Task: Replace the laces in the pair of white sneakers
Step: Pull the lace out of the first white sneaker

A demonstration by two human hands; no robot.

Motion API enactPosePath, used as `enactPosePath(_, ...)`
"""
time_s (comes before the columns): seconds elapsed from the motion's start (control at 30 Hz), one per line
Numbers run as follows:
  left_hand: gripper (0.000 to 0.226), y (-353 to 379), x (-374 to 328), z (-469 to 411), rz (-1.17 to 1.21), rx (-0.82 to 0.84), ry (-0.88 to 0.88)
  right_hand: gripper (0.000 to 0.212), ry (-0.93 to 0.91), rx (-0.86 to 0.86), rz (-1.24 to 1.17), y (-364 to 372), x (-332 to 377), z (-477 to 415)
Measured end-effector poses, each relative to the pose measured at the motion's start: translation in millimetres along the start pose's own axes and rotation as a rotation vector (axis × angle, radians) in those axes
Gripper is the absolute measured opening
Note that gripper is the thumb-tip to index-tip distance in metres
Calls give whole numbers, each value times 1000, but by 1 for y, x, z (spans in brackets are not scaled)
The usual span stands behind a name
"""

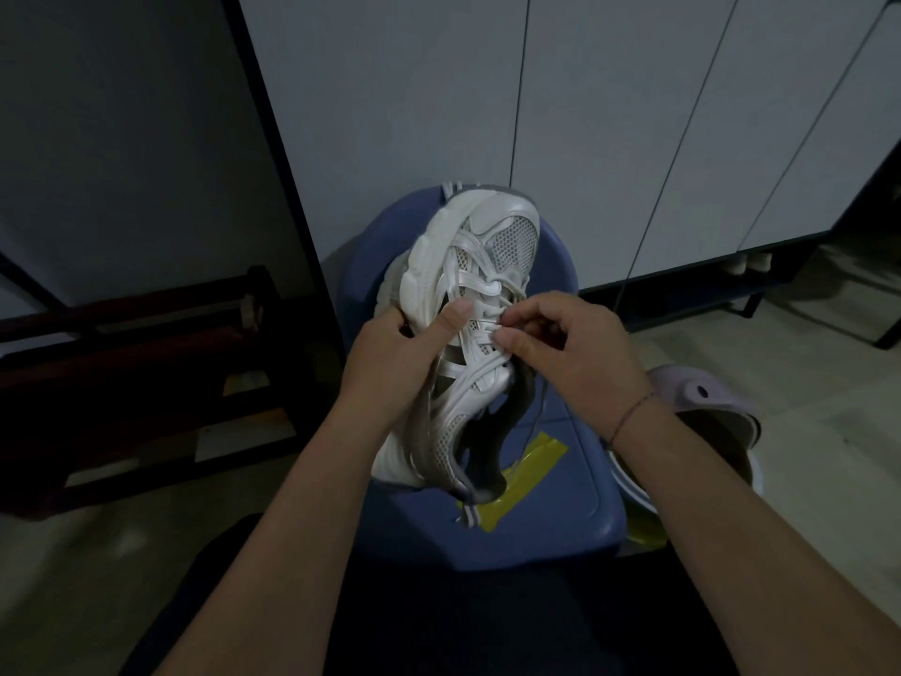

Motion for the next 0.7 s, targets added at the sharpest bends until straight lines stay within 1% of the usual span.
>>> enactPosePath(0.07,68,0,0,0,-71,-8,-1,9,1,32,61,-1,-2,-1)
enactPosePath(0.13,55,1,0,2,-104,-20,1,12,-31,58,121,-1,-2,-2)
enactPosePath(0.17,52,1,-1,2,-105,-21,0,15,-52,66,141,-2,-3,-3)
enactPosePath(0.23,54,2,-1,2,-75,-8,-7,17,-80,88,145,-4,-4,-5)
enactPosePath(0.27,55,2,-1,2,-35,13,-16,16,-71,107,79,-5,-4,-6)
enactPosePath(0.3,56,2,-1,2,12,43,-28,16,-43,125,-66,-6,-4,-6)
enactPosePath(0.33,57,2,-1,2,65,78,-40,16,11,127,-290,-6,-2,-5)
enactPosePath(0.4,56,2,-2,3,162,134,-54,18,189,68,-809,-7,4,-4)
enactPosePath(0.43,56,1,-4,4,186,146,-45,20,254,37,-964,-8,4,-3)
enactPosePath(0.47,56,1,-5,5,191,143,-33,20,283,34,-1005,-9,3,-2)
enactPosePath(0.5,57,1,-5,4,178,129,-18,19,284,57,-961,-9,2,-2)
enactPosePath(0.53,59,1,-5,4,151,107,-7,20,258,90,-828,-9,-1,-2)
enactPosePath(0.6,64,0,-4,4,63,61,3,25,145,141,-394,-7,-5,-1)
enactPosePath(0.63,63,0,-3,3,17,42,3,29,86,134,-201,-6,-8,-1)
enactPosePath(0.7,54,2,-5,5,-71,5,13,34,-28,64,81,-3,-10,-1)
Point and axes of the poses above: each hand's wrist, its own z-axis away from the middle knuckle, its own y-axis out of the palm, x = y × z, the point moved 1 cm from there along -z, towards the middle knuckle, and after that the axes turned 5 degrees about -y, right-handed, at the moved point
